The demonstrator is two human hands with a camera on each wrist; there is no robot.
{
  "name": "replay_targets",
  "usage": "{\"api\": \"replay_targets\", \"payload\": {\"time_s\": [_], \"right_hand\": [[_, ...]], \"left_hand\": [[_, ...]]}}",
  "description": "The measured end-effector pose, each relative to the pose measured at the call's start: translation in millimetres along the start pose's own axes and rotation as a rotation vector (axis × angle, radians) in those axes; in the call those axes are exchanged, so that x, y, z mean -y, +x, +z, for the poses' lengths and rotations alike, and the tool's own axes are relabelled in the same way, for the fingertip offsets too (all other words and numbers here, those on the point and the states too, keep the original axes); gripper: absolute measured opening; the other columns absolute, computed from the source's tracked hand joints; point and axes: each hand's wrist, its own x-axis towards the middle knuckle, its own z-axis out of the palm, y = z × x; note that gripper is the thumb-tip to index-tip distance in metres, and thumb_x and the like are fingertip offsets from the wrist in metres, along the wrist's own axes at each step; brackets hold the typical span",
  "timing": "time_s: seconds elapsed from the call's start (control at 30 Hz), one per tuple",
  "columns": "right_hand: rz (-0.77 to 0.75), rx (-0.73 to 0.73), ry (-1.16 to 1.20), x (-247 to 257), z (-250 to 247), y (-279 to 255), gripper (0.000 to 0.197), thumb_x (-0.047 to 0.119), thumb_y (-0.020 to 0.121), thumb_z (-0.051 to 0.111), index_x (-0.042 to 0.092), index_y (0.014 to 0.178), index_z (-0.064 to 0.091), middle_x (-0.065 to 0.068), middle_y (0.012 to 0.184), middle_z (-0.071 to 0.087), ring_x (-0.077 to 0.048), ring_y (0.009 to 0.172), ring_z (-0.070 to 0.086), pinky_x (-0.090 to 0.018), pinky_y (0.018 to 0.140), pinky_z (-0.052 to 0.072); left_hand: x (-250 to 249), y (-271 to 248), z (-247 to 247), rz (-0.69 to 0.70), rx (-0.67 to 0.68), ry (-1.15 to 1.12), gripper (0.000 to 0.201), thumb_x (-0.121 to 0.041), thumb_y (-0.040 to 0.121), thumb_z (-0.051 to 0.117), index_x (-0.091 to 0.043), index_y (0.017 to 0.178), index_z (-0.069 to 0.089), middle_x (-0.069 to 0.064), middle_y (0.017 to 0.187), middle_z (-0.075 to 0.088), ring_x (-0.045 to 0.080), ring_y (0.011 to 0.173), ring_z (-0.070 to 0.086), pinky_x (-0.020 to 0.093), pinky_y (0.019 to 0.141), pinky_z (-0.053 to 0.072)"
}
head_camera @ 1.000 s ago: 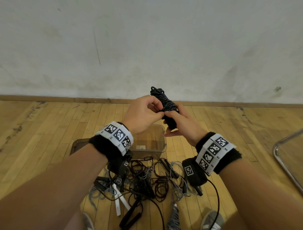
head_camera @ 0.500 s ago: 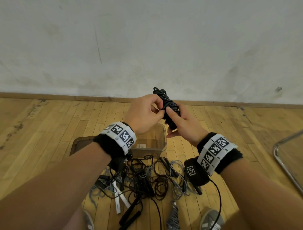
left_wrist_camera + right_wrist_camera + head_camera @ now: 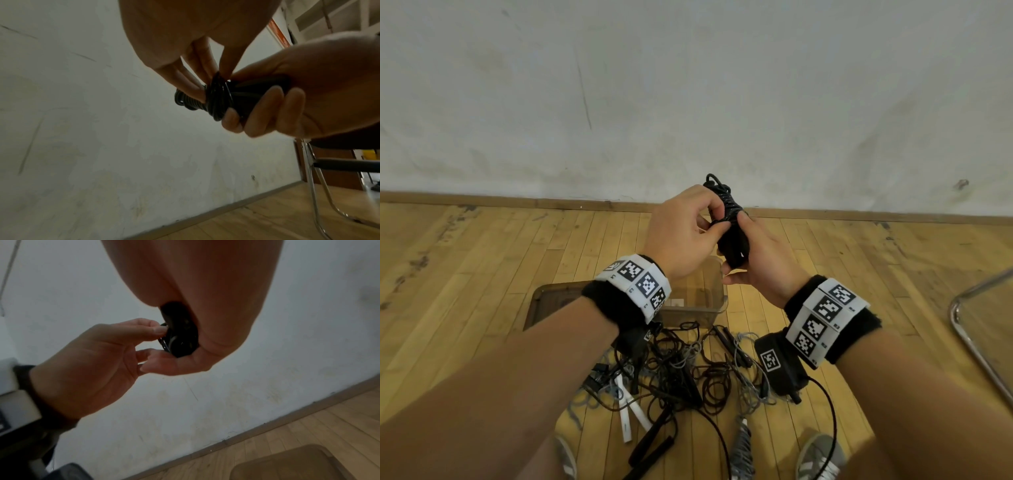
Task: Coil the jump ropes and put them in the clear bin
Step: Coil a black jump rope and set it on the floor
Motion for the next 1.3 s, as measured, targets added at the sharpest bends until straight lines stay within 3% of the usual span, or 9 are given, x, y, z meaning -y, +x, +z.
{"api": "replay_targets", "payload": {"time_s": [0.17, 0.33, 0.47, 0.57, 0.67, 0.87, 1.07, 1.17, 1.3], "right_hand": [[-0.011, 0.032, 0.008, -4.4, 4.4, -4.4, 0.043, 0.043, 0.108, 0.04, 0.011, 0.136, 0.041, -0.014, 0.101, 0.062, -0.02, 0.064, 0.06, -0.038, 0.061, 0.058], [-0.054, -0.028, 0.017, 0.1, -3.3, -2.1, 0.045, 0.044, 0.107, 0.041, 0.01, 0.136, 0.042, -0.013, 0.1, 0.063, -0.018, 0.061, 0.062, -0.036, 0.061, 0.058], [-0.081, -0.031, -0.016, 0.0, -5.4, -2.4, 0.041, 0.043, 0.108, 0.041, 0.013, 0.136, 0.044, -0.011, 0.097, 0.063, -0.016, 0.06, 0.06, -0.038, 0.063, 0.059], [-0.102, -0.027, -0.057, -1.0, -5.5, -2.7, 0.039, 0.04, 0.109, 0.039, 0.012, 0.135, 0.045, -0.01, 0.096, 0.063, -0.016, 0.059, 0.059, -0.037, 0.062, 0.06], [-0.147, -0.038, -0.102, -2.0, -3.1, -1.5, 0.039, 0.038, 0.109, 0.038, 0.009, 0.135, 0.045, -0.011, 0.097, 0.062, -0.015, 0.059, 0.059, -0.036, 0.06, 0.06], [-0.177, -0.026, -0.081, -3.7, -1.8, 2.8, 0.039, 0.037, 0.11, 0.038, 0.009, 0.136, 0.046, -0.011, 0.093, 0.062, -0.017, 0.061, 0.057, -0.034, 0.059, 0.056], [-0.223, 0.035, -0.08, -5.0, -9.0, 4.0, 0.041, 0.038, 0.11, 0.037, 0.008, 0.138, 0.045, -0.011, 0.096, 0.067, -0.018, 0.065, 0.06, -0.025, 0.05, 0.042], [-0.246, 0.028, -0.057, -3.6, -13.8, 2.7, 0.042, 0.038, 0.11, 0.036, 0.007, 0.138, 0.044, -0.011, 0.098, 0.068, -0.019, 0.068, 0.061, -0.025, 0.051, 0.041], [-0.261, -0.001, -0.107, -4.5, -16.4, 4.0, 0.039, 0.036, 0.11, 0.037, 0.009, 0.139, 0.043, -0.011, 0.1, 0.069, -0.021, 0.069, 0.064, -0.027, 0.053, 0.043]], "left_hand": [[0.4, -3.5, 6.1, -0.024, -0.105, 0.03, 0.012, -0.019, 0.082, 0.069, -0.022, 0.079, 0.058, -0.02, 0.104, 0.074, 0.003, 0.056, 0.061, 0.031, 0.068, 0.057], [-3.8, 3.8, 10.0, -0.175, -0.129, -0.153, 0.015, -0.016, 0.087, 0.079, -0.02, 0.086, 0.064, -0.016, 0.097, 0.074, 0.001, 0.072, 0.07, 0.029, 0.071, 0.06], [-1.0, 9.9, 2.1, -0.276, 0.0, -0.279, 0.028, -0.017, 0.087, 0.08, -0.023, 0.105, 0.059, -0.007, 0.096, 0.071, 0.005, 0.076, 0.069, 0.031, 0.075, 0.061], [-0.5, 12.6, -5.4, -0.314, 0.129, -0.286, 0.02, -0.016, 0.09, 0.078, -0.021, 0.1, 0.062, 0.002, 0.098, 0.072, 0.009, 0.075, 0.065, 0.033, 0.069, 0.063], [0.2, 15.5, -12.5, -0.36, 0.214, -0.362, 0.021, -0.013, 0.088, 0.08, -0.02, 0.095, 0.061, 0.012, 0.101, 0.074, 0.011, 0.08, 0.069, 0.022, 0.06, 0.057], [1.6, 17.2, -17.3, -0.377, 0.264, -0.469, 0.024, -0.009, 0.087, 0.079, -0.021, 0.092, 0.059, 0.003, 0.085, 0.069, 0.01, 0.073, 0.062, 0.018, 0.052, 0.047], [3.2, 16.2, -23.9, -0.549, 0.292, -0.797, 0.03, 0.0, 0.094, 0.068, -0.021, 0.086, 0.048, -0.007, 0.068, 0.059, 0.005, 0.055, 0.046, 0.015, 0.046, 0.04], [4.0, 17.1, -26.2, -0.605, 0.253, -0.898, 0.022, -0.003, 0.097, 0.064, -0.02, 0.092, 0.052, -0.001, 0.075, 0.051, 0.006, 0.053, 0.037, 0.015, 0.047, 0.043], [4.6, 13.7, -18.9, -0.598, 0.159, -0.8, 0.02, -0.01, 0.098, 0.067, -0.017, 0.115, 0.061, 0.001, 0.081, 0.061, 0.007, 0.059, 0.046, 0.019, 0.056, 0.051]]}}
